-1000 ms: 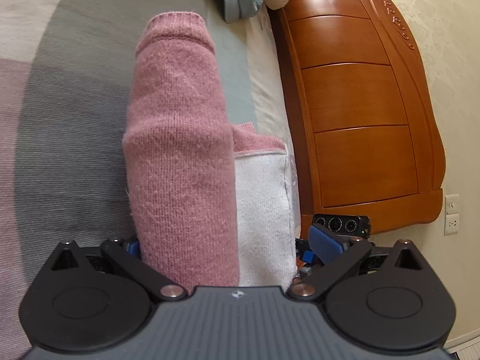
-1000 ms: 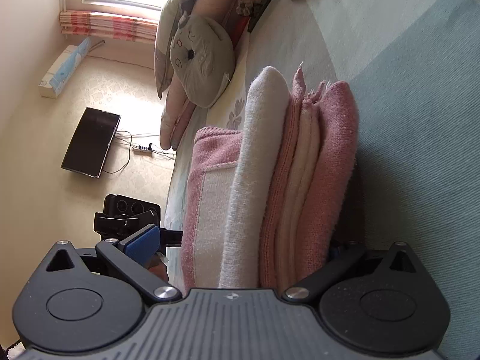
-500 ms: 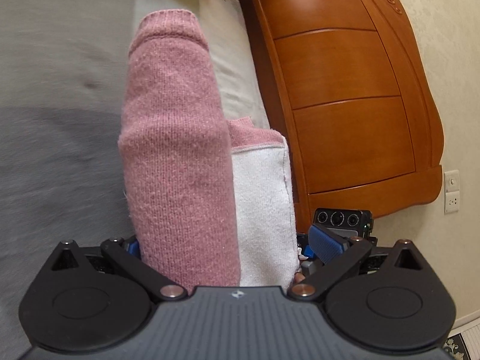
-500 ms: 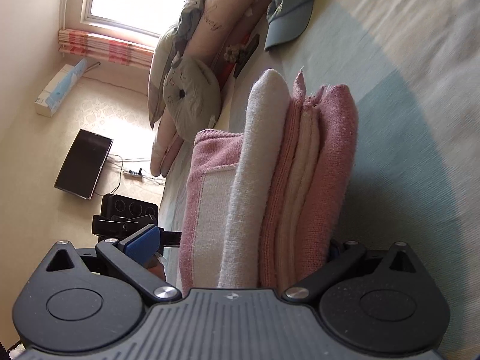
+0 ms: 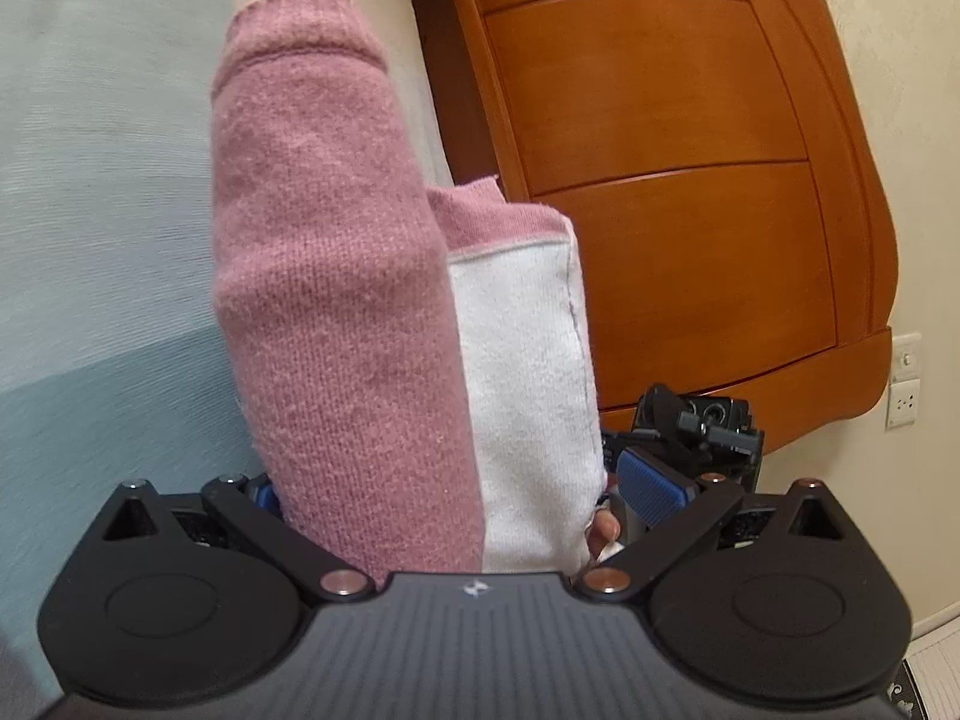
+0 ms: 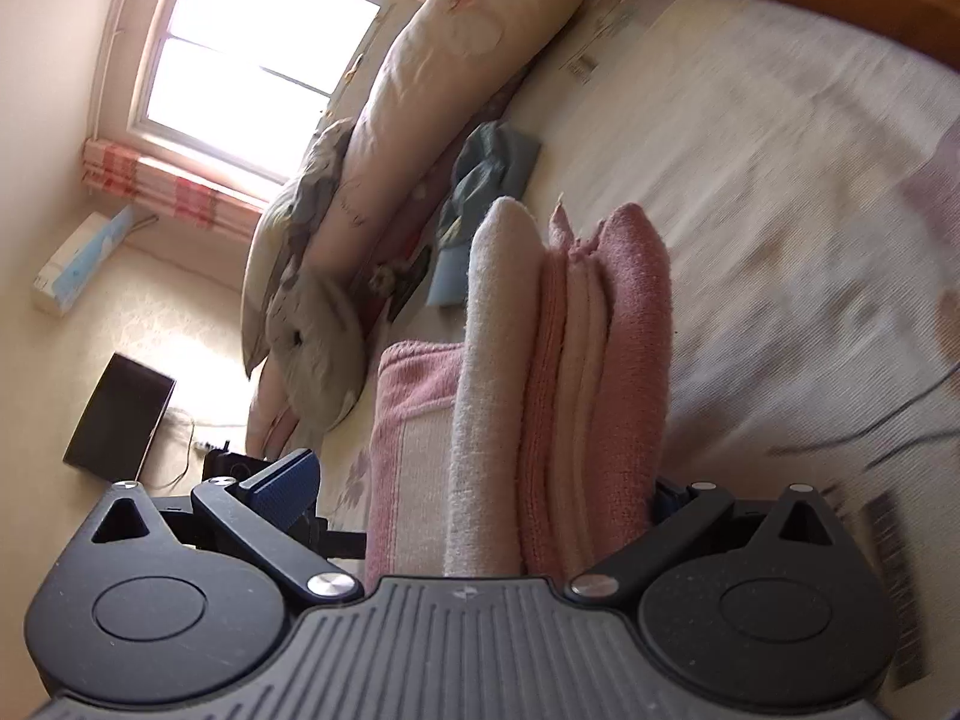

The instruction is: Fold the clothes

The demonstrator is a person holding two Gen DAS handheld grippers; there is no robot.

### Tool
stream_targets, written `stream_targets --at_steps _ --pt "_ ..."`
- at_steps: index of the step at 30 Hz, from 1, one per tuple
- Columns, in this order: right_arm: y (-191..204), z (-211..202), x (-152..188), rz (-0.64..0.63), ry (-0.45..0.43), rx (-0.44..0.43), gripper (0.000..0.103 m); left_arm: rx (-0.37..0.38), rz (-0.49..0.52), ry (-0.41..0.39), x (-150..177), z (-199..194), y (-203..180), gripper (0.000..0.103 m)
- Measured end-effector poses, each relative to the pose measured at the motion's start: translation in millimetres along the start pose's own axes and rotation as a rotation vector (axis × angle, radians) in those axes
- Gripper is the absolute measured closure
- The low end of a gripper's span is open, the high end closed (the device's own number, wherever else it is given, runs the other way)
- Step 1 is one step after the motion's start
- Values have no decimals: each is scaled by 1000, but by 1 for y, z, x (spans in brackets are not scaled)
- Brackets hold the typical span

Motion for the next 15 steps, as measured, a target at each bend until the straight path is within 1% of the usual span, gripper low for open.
stream_targets --at_steps 3,5,7,9,11,13,15 --pt "-20 -7 -15 30 -28 29 0 5 -4 21 -4 11 9 2" --pt "-32 -8 -18 48 -35 55 0 -8 -17 29 -3 14 18 2" --pt "-44 -8 -20 67 -40 89 0 -41 -17 41 2 9 28 2" --pt "-54 -12 -16 74 -63 136 0 -75 14 40 6 -8 29 2" --pt "-57 -26 -15 67 -112 193 0 -110 48 39 9 -25 29 2" --pt "-56 -43 -16 47 -168 250 0 -182 109 9 14 -47 29 1" --pt "-41 -61 -19 5 -232 284 0 -257 172 -24 20 -71 28 1"
Point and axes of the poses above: each gripper's, at about its wrist camera, not at the fingertips, and z roughly the way its jaws point, y to its left, x to its underside, the point moved 7 cm from there along z, roughly the way its jaws point, and after that the axes turned 2 degrees about -y, right-handed, at the moved point
